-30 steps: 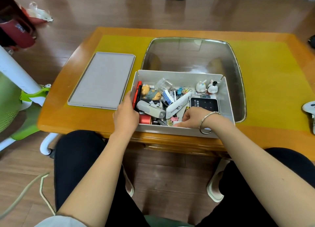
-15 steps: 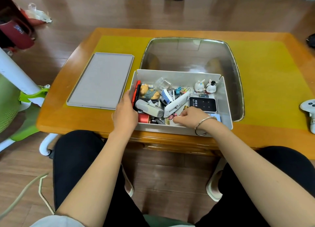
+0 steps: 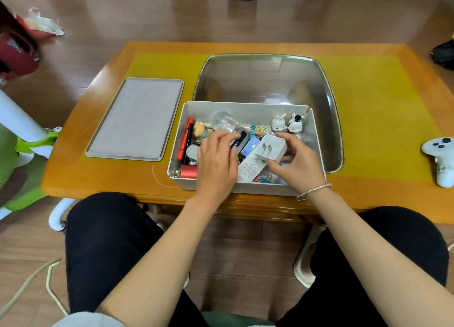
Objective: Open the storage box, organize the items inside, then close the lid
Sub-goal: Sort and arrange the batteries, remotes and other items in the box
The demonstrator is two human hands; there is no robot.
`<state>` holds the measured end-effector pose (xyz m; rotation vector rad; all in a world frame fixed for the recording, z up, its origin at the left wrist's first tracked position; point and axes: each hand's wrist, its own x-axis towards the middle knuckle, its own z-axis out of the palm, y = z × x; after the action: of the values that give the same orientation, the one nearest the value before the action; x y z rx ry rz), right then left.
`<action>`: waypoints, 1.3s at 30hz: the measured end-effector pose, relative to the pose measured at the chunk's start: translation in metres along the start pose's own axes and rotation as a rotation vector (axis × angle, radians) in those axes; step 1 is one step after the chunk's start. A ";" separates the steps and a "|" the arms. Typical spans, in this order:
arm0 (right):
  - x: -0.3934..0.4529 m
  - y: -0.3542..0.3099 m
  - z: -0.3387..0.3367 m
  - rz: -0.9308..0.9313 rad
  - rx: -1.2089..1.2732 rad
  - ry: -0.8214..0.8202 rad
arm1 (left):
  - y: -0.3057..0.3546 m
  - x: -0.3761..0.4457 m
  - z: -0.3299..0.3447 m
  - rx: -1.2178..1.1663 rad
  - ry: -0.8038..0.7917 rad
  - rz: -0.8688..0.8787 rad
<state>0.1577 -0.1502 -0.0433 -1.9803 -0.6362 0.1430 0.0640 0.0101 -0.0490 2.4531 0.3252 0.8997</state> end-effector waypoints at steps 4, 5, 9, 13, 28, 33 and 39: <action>-0.002 0.002 0.001 -0.114 0.041 -0.001 | 0.011 0.003 0.011 -0.160 -0.182 0.066; -0.002 0.003 0.001 -0.120 0.056 -0.006 | 0.013 0.003 0.013 -0.153 -0.228 0.090; 0.000 0.006 -0.002 -0.049 0.165 -0.050 | 0.012 0.002 0.016 -0.076 -0.378 0.157; -0.002 0.003 -0.003 0.000 0.295 -0.091 | 0.012 0.004 0.018 -0.099 -0.382 0.118; -0.004 0.000 -0.002 -0.093 0.161 -0.154 | 0.009 0.016 0.010 -0.472 -0.415 -0.168; -0.003 0.004 0.003 -0.214 -0.049 -0.130 | 0.009 0.020 0.007 -0.657 -0.478 -0.293; -0.003 0.015 0.010 -0.333 -0.247 -0.041 | 0.008 0.019 0.008 -0.637 -0.551 -0.352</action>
<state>0.1572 -0.1493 -0.0612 -2.0765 -1.0405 -0.1042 0.0841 0.0075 -0.0400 1.8609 0.2141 0.1187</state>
